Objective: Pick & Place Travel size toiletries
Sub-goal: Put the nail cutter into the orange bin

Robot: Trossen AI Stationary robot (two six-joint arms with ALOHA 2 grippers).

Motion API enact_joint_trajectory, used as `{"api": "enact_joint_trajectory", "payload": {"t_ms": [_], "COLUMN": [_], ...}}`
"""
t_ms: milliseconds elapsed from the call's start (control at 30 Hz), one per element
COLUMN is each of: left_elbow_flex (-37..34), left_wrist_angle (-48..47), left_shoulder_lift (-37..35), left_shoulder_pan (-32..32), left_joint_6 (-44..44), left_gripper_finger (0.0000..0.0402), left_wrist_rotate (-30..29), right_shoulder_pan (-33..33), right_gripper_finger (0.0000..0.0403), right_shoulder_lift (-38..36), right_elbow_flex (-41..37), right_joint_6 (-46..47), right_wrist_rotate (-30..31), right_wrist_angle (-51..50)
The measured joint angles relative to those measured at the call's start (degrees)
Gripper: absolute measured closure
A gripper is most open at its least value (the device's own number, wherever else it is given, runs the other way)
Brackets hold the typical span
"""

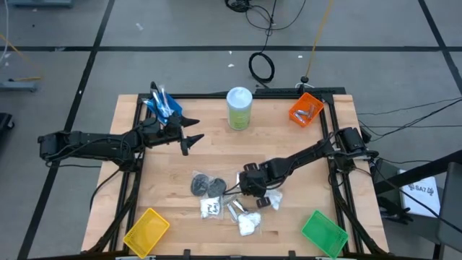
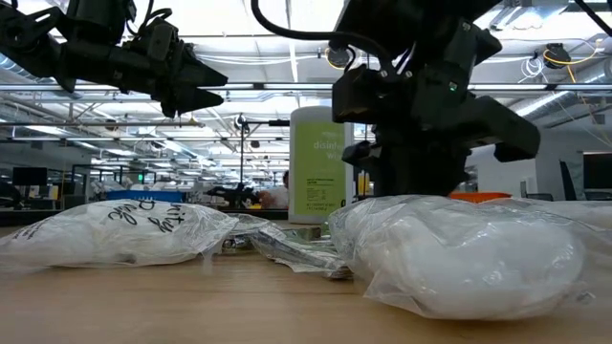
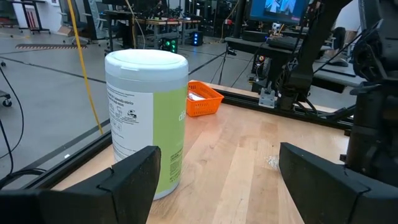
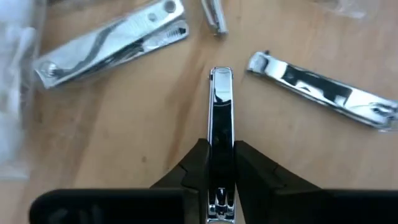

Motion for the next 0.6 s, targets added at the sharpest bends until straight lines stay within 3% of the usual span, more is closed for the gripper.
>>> {"api": "enact_joint_trajectory", "payload": {"t_ms": [600], "left_elbow_flex": [0.0], "left_wrist_angle": [0.0], "left_shoulder_lift": [0.0], "left_shoulder_pan": [0.0], "left_joint_6": [0.0], "left_gripper_finger": [0.0080], "left_wrist_rotate": [0.0], "right_shoulder_pan": [-3.0], "right_gripper_finger": [0.0354], "right_shoulder_lift": [-0.2], "right_elbow_flex": [-0.1], "right_joint_6": [3.1], "right_wrist_rotate": [0.4], "right_wrist_angle": [2.8]}}
